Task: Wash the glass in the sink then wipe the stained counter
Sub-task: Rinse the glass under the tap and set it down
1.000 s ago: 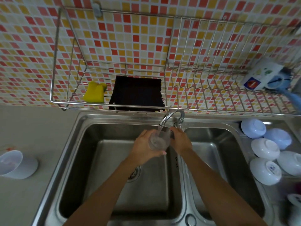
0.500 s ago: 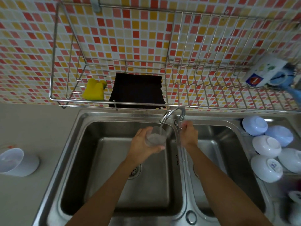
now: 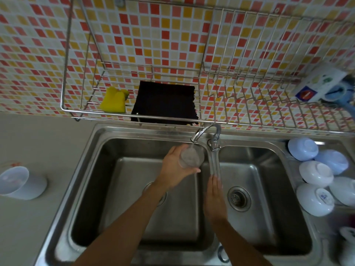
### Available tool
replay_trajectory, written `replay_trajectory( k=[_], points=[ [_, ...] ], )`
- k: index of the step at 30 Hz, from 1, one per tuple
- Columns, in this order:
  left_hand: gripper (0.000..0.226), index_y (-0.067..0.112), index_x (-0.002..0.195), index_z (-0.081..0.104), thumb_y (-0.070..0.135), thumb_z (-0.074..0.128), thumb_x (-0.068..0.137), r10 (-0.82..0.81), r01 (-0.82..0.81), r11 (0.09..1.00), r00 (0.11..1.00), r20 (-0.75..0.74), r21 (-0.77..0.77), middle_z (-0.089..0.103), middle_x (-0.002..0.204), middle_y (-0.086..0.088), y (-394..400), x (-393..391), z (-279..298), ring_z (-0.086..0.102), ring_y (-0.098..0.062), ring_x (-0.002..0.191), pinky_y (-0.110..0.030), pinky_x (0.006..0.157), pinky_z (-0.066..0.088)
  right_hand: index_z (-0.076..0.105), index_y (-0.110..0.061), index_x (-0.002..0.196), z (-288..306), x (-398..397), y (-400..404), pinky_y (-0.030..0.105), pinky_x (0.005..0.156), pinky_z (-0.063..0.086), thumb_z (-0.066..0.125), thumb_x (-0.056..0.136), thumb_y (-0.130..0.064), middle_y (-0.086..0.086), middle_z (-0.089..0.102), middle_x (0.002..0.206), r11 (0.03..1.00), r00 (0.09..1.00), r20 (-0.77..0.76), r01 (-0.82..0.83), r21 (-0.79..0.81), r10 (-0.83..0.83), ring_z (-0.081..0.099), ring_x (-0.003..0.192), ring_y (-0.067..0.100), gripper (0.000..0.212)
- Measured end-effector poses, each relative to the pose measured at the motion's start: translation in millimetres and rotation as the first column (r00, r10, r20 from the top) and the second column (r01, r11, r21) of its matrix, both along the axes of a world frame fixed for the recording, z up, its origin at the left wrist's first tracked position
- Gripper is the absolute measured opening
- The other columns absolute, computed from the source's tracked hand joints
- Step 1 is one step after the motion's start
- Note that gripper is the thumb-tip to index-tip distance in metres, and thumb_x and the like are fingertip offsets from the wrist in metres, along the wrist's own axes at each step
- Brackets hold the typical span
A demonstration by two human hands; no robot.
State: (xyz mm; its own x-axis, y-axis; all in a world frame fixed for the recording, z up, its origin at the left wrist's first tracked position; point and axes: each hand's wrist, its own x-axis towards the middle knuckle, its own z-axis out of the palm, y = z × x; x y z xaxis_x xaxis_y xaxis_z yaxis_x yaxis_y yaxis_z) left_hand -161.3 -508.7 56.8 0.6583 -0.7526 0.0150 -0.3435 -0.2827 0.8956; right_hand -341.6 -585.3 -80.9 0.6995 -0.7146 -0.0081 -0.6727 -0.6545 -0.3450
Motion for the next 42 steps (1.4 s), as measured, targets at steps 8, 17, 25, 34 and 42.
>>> replay_trajectory(
  k=[8, 17, 25, 34, 42],
  points=[
    [0.085, 0.021, 0.127, 0.052, 0.035, 0.092, 0.054, -0.049, 0.050, 0.999, 0.998, 0.050, -0.008, 0.053, 0.112, 0.011, -2, -9, -5, 0.052, -0.002, 0.100, -0.016, 0.089, 0.046, 0.007, 0.000, 0.149, -1, -7, -14, 0.036, 0.113, 0.010, 0.019, 0.080, 0.000, 0.025, 0.032, 0.148, 0.992, 0.999, -0.009, -0.042, -0.116, 0.041, -0.005, 0.147, 0.021, 0.070],
    [0.093, 0.014, 0.132, 0.051, 0.041, 0.091, 0.052, 0.010, -0.008, 1.000, 0.993, 0.116, -0.015, 0.057, 0.119, 0.000, -1, -1, -4, 0.055, -0.012, 0.106, -0.026, 0.093, 0.048, 0.027, 0.003, 0.145, -4, -6, -8, 0.038, 0.115, 0.010, 0.026, 0.080, -0.004, 0.021, 0.027, 0.152, 0.988, 0.999, -0.030, -0.027, -0.149, 0.023, 0.024, 0.142, 0.031, 0.066],
    [0.088, 0.017, 0.131, 0.051, 0.041, 0.090, 0.056, 0.079, -0.079, 0.997, 0.997, -0.005, 0.014, 0.061, 0.122, 0.006, 6, -7, -19, 0.057, -0.007, 0.109, -0.024, 0.095, 0.048, 0.021, -0.001, 0.145, 2, -6, -7, 0.036, 0.115, 0.011, 0.025, 0.080, -0.004, 0.020, 0.029, 0.151, 0.995, 1.000, 0.000, -0.013, -0.099, 0.013, 0.026, 0.141, 0.029, 0.065],
    [0.082, 0.025, 0.127, 0.047, 0.033, 0.090, 0.058, 0.108, -0.097, 0.958, 0.994, -0.025, 0.269, 0.038, 0.116, 0.009, 47, 2, -52, 0.047, -0.009, 0.103, -0.015, 0.086, 0.037, 0.029, 0.003, 0.145, 5, -5, -6, 0.043, 0.116, 0.021, 0.056, 0.073, 0.007, 0.021, 0.027, 0.153, 0.996, 0.998, -0.054, -0.020, -0.092, 0.015, 0.020, 0.144, 0.028, 0.078],
    [0.072, 0.031, 0.132, 0.042, 0.046, 0.076, 0.070, -0.018, -0.089, 0.764, 0.987, 0.159, 0.639, 0.039, 0.128, -0.003, 76, 11, -77, 0.046, -0.027, 0.116, -0.043, 0.104, 0.039, 0.024, 0.002, 0.147, 9, -5, -4, 0.042, 0.117, 0.017, 0.051, 0.081, 0.004, 0.020, 0.022, 0.155, 0.993, 0.996, -0.087, -0.028, -0.116, 0.017, 0.014, 0.145, 0.027, 0.071]
  ],
)
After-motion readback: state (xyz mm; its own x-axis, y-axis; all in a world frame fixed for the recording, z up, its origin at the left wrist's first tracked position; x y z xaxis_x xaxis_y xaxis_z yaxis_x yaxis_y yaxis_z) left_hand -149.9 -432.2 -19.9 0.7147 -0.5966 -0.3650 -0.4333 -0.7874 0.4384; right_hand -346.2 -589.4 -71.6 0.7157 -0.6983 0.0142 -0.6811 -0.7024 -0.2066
